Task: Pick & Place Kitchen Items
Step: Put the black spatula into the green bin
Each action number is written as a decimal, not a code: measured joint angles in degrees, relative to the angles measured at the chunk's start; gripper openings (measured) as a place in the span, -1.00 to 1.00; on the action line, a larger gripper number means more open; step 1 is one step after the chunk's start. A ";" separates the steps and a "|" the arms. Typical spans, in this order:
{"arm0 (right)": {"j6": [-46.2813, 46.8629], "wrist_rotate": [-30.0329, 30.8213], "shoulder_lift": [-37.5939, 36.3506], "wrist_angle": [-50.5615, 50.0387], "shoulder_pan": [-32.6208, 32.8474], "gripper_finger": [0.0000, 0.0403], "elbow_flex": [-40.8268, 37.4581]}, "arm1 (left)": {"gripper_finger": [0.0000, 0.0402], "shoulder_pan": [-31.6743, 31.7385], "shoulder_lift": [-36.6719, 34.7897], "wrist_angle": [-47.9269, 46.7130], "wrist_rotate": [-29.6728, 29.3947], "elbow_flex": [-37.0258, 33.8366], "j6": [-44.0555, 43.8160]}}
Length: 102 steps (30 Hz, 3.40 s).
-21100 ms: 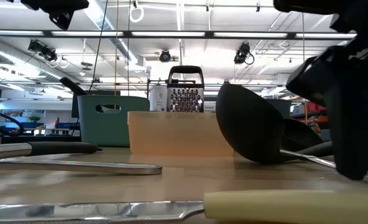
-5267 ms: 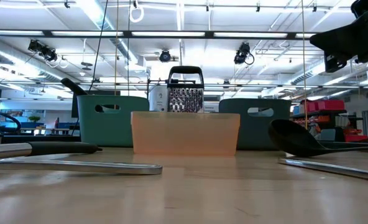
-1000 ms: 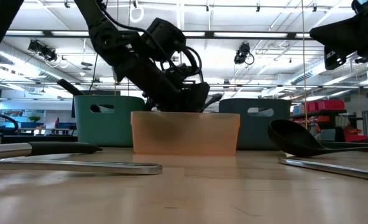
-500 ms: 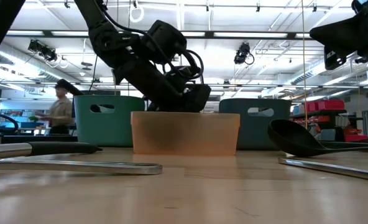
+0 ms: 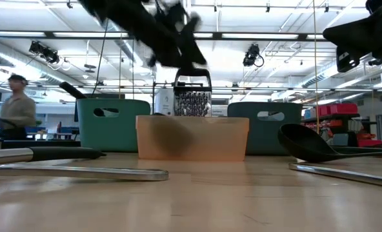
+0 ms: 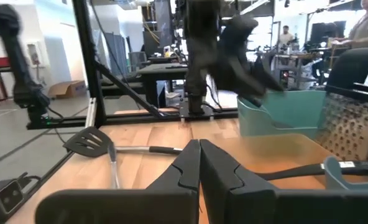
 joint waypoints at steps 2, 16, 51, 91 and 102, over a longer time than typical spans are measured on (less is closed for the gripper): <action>0.09 -0.07 0.00 -0.01 0.00 -0.94 0.00 | -0.04 -1.78 -6.90 -5.33 0.05 0.04 3.15; 0.50 0.06 0.00 0.79 -0.07 -0.94 0.00 | -0.97 -13.91 -35.00 -49.64 11.71 7.91 17.10; 0.80 0.45 0.02 1.35 -0.07 -0.97 0.00 | -1.00 -13.76 -87.21 -23.34 11.28 -31.05 17.70; 2.55 2.44 2.70 -5.83 -0.99 -0.98 6.19 | -0.98 -13.76 -87.95 -14.42 9.48 -46.23 14.60; 4.40 3.27 17.93 -28.19 -6.53 -0.97 28.00 | -0.98 -13.78 -87.93 -13.79 9.18 -46.21 13.67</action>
